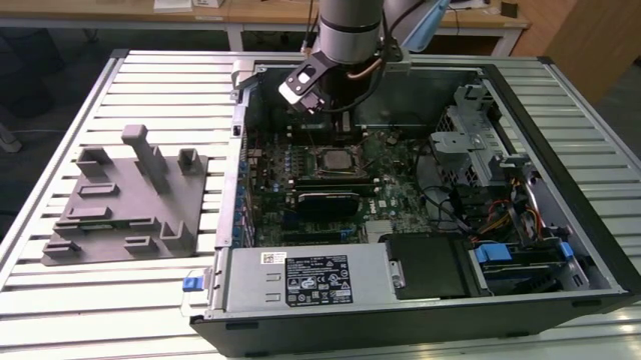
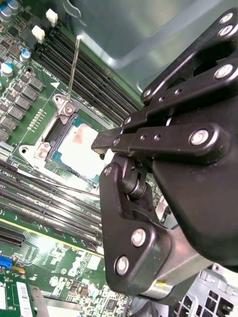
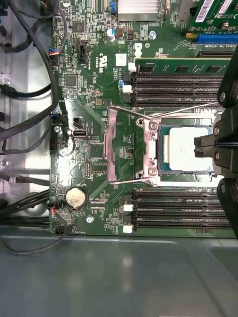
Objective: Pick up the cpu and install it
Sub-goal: 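Close the cpu cover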
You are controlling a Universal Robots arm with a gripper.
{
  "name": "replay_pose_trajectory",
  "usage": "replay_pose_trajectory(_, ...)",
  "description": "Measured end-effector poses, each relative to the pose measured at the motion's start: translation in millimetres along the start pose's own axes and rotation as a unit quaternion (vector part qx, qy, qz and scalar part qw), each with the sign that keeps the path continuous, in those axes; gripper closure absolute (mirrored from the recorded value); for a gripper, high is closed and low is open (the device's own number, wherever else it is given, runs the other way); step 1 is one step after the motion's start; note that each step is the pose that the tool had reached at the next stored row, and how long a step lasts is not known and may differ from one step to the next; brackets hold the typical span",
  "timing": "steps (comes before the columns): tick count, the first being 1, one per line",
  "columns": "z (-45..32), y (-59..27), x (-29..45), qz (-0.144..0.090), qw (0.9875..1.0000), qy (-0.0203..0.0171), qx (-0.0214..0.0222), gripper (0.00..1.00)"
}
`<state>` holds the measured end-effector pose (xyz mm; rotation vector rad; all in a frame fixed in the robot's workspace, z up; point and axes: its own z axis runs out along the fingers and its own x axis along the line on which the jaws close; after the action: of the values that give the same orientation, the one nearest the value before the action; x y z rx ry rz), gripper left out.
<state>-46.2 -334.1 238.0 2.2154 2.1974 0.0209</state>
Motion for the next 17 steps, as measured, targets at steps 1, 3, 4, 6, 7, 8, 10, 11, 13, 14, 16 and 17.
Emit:
replay_pose_trajectory(1, -1.4, 0.0, 0.0, 0.000, 1.0000, 0.0000, 0.0003, 0.89)
replay_pose_trajectory(3, -4.6, 0.1, 0.0, 0.000, 1.0000, 0.0000, 0.0009, 0.89)
replay_pose_trajectory(4, -6.2, 0.1, 0.0, 0.000, 1.0000, 0.0000, 0.0013, 0.89)
replay_pose_trajectory(6, -10.3, 0.2, -0.1, 0.000, 1.0000, 0.0000, 0.0016, 0.89)
replay_pose_trajectory(7, -12.9, 0.3, -0.1, 0.000, 1.0000, 0.0000, 0.0016, 0.89)
replay_pose_trajectory(8, -15.6, 0.4, -0.1, 0.000, 1.0000, 0.0001, 0.0016, 0.89)
replay_pose_trajectory(10, -27.2, 0.7, -1.1, 0.000, 1.0000, 0.0006, 0.0016, 0.89)
replay_pose_trajectory(11, -27.2, 0.7, -2.6, 0.000, 1.0000, 0.0008, 0.0016, 0.89)
replay_pose_trajectory(13, -27.3, 0.7, -6.6, 0.000, 1.0000, 0.0010, 0.0016, 0.89)
replay_pose_trajectory(14, -27.2, 0.7, -8.1, 0.000, 1.0000, 0.0011, 0.0016, 0.89)
replay_pose_trajectory(16, -27.3, 0.8, -9.9, 0.000, 1.0000, 0.0011, 0.0017, 0.89)
replay_pose_trajectory(17, -27.2, 0.7, -10.1, 0.000, 1.0000, 0.0017, 0.0016, 0.89)
